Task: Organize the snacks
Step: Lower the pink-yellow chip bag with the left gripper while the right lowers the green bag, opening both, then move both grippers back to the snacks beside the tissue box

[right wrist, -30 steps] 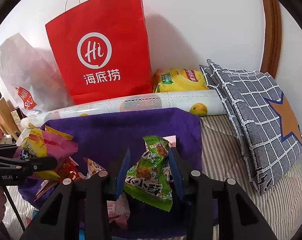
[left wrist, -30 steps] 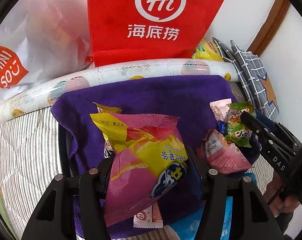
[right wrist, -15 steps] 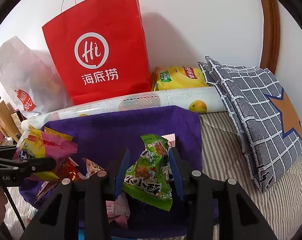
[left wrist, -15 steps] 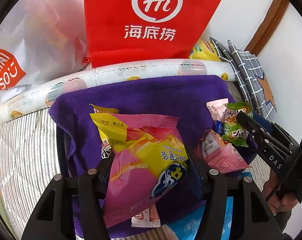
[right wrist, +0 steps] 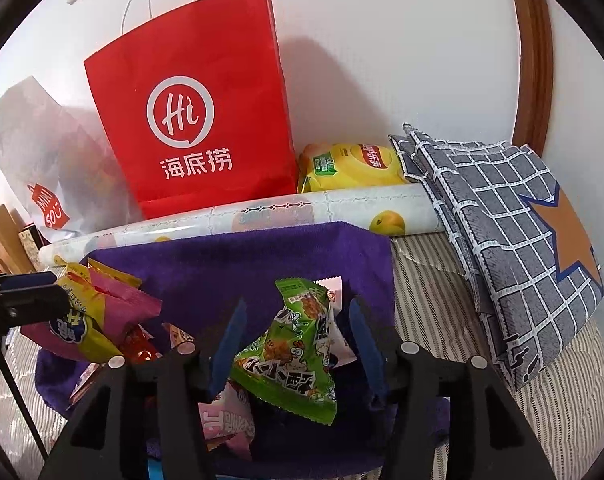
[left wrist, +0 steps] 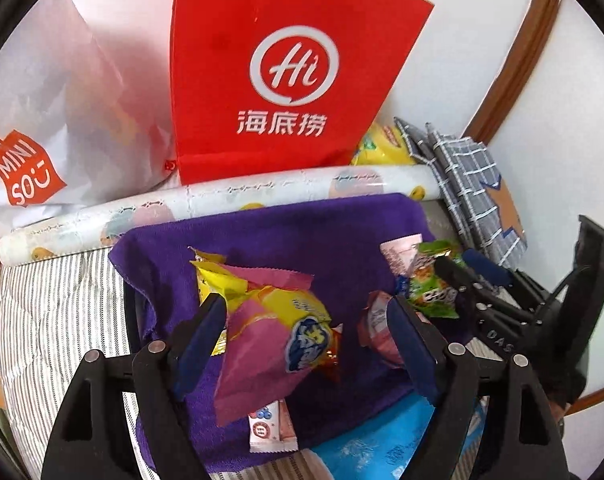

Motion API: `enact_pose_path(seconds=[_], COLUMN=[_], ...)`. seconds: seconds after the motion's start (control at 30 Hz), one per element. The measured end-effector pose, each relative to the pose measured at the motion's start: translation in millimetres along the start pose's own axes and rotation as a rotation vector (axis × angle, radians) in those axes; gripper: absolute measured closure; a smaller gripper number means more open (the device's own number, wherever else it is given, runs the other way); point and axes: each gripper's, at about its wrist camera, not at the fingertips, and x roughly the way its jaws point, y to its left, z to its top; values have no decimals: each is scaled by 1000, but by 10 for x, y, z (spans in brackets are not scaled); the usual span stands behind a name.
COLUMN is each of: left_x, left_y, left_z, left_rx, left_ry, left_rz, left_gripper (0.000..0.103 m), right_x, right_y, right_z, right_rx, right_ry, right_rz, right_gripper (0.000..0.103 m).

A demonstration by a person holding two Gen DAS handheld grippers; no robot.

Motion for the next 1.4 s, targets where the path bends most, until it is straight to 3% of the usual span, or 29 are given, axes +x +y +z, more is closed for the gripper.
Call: enact_pose_path(seconds=[0.23,0.7,0.87,1.03,1.13,1.27,1.4], left_x=[-110,-275,-411,-640,-760,-894,-986], left_y=[-49,-214,-299,-332,-220,37,322], left_z=[20,-65,-139,-357,-542,-857,-1171], left_rx=[20,42,-7,-18,-27,-55,-114], left_ry=[-35,-47,-25,-45,-35,-8,11], left_rz=[-14,-63,-123,-105,-62,80,137], left_gripper=[13,13,16,25,26,29,29], right_x=[-78,-558,-942,-1300,-1427,-1459,-1355], right_y=[-7,122,159,373,547,840,1104], right_z=[33,-3,-191,-523,-685,-883,-1105], right_rx=[-5,29,12,-85,-97,-97,-92], right_ry=[-32,-72,-87,-104,-80,-31,43], right_rz=[-7,35,13,-44,6,110,186], right_gripper=[37,19,17,17,17,34,59])
